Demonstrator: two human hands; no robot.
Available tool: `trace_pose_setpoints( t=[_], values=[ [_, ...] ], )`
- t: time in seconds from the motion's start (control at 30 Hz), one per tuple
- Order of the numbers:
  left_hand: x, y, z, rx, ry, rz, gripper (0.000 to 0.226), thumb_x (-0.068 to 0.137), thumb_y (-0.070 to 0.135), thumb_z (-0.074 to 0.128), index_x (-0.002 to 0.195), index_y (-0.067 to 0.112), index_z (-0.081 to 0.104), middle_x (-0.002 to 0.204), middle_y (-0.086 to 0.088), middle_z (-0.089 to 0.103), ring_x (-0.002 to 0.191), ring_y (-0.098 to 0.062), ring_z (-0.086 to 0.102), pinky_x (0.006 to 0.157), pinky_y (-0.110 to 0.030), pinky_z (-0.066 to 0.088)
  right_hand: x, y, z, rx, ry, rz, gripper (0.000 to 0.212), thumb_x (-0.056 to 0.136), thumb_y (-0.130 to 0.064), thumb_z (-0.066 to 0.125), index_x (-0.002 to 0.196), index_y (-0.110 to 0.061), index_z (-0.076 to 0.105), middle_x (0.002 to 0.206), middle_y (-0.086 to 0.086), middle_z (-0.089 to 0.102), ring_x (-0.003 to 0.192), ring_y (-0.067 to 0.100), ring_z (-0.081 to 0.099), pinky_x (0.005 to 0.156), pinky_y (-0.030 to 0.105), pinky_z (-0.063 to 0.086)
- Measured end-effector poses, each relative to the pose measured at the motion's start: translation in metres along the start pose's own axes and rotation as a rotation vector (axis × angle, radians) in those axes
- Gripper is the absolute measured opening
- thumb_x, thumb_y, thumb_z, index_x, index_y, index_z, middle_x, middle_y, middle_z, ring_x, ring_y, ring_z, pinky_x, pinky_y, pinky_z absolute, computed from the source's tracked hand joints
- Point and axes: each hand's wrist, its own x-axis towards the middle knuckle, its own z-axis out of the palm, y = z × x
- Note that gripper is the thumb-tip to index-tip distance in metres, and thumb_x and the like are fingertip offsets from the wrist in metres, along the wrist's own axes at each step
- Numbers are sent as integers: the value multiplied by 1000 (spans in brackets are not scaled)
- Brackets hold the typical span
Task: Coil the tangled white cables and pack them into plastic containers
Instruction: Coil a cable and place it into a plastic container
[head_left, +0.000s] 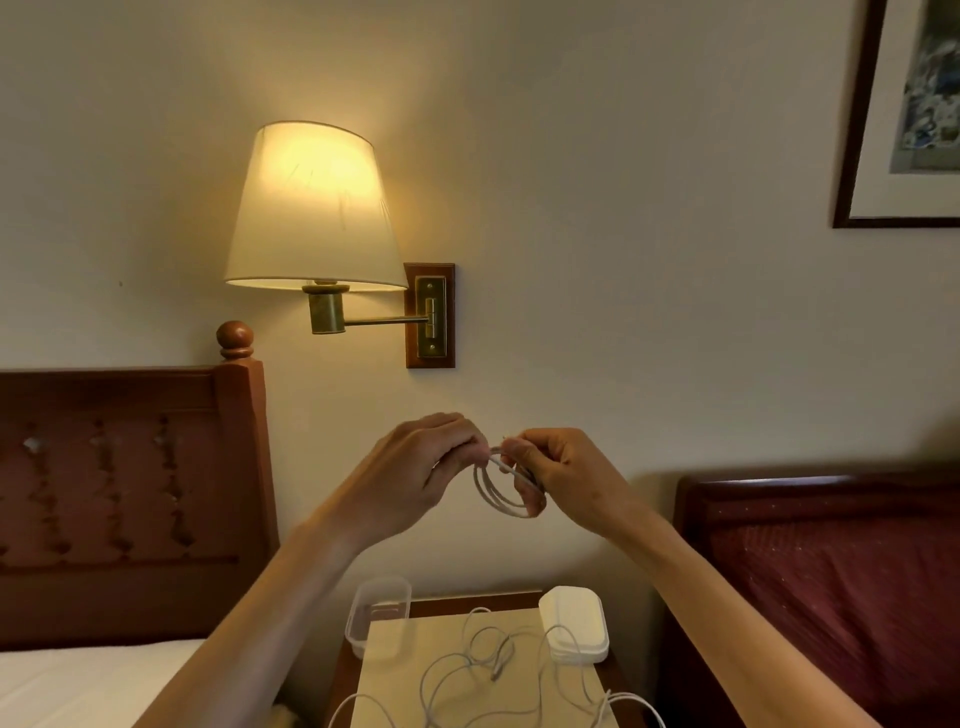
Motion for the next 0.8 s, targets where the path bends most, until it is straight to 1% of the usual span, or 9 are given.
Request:
trace_pose_setpoints(
  t=[0.1, 0.2, 0.27, 0.37, 0.47, 0.57, 0.67, 0.73, 0.8],
  values=[
    [-3, -9, 3, 30, -20, 17, 26, 97, 31, 45, 104, 18, 66, 90, 13, 59, 84, -2, 54, 71, -15, 44, 0, 0, 1, 15, -4, 21, 30, 103, -21, 42, 87, -17, 66, 53, -9, 52, 48, 3, 45, 52, 18, 41],
    [-6, -12, 8, 247, 37, 78, 17, 91, 17, 61, 104, 18, 71, 97, 7, 66, 91, -6, 56, 74, -22, 50, 1, 1, 4, -86, 33, 20, 34, 103, -26, 40, 86, -14, 67, 57, -9, 49, 48, 1, 43, 52, 14, 35],
    [-7, -7, 13, 373, 77, 92, 19, 83, 9, 72, 100, 16, 72, 97, 3, 69, 90, -13, 60, 72, -27, 55, 3, 0, 7, -156, 80, 14, 37, 103, -30, 40, 80, -18, 65, 58, -10, 49, 50, 1, 45, 54, 15, 37],
    [-8, -2, 17, 379, 111, 53, 26, 78, 4, 77, 101, 14, 70, 97, 0, 70, 85, -14, 66, 68, -30, 60, 5, -2, 10, -156, 113, 52, 42, 103, -29, 42, 67, -20, 63, 59, -11, 55, 55, 1, 49, 61, 16, 41],
    [-9, -1, 21, 322, 185, 28, 25, 80, 3, 74, 103, 12, 71, 98, -1, 72, 83, -13, 69, 71, -27, 60, 7, -6, 12, -22, 32, 140, 46, 104, -26, 40, 63, -17, 60, 46, -14, 49, 43, 1, 44, 56, 17, 37],
    [-6, 4, 23, 101, 285, -87, 20, 86, 6, 69, 104, 14, 72, 95, 3, 74, 83, -5, 69, 76, -19, 57, 7, -11, 12, 269, -68, 232, 49, 105, -22, 33, 61, -12, 52, 44, -7, 38, 41, 7, 32, 51, 22, 33],
    [-3, 12, 24, -253, 329, -326, 18, 88, 5, 65, 102, 12, 73, 91, 3, 75, 82, -5, 71, 76, -17, 56, 9, -12, 12, 438, -76, 271, 49, 105, -22, 32, 60, -11, 49, 47, -3, 33, 43, 10, 28, 50, 24, 31],
    [-1, 18, 23, -589, 305, -568, 19, 90, 1, 60, 101, 9, 73, 89, -4, 76, 80, -13, 73, 75, -24, 59, 10, -12, 14, 354, 16, 256, 49, 105, -25, 34, 60, -13, 50, 46, -5, 37, 42, 9, 33, 50, 23, 34],
    [0, 20, 20, -951, 214, -785, 18, 90, 3, 59, 102, 6, 72, 88, -11, 75, 81, -19, 72, 77, -30, 58, 11, -11, 16, 201, 128, 223, 48, 104, -29, 37, 62, -12, 54, 46, -8, 43, 43, 6, 40, 50, 18, 37]
  ],
)
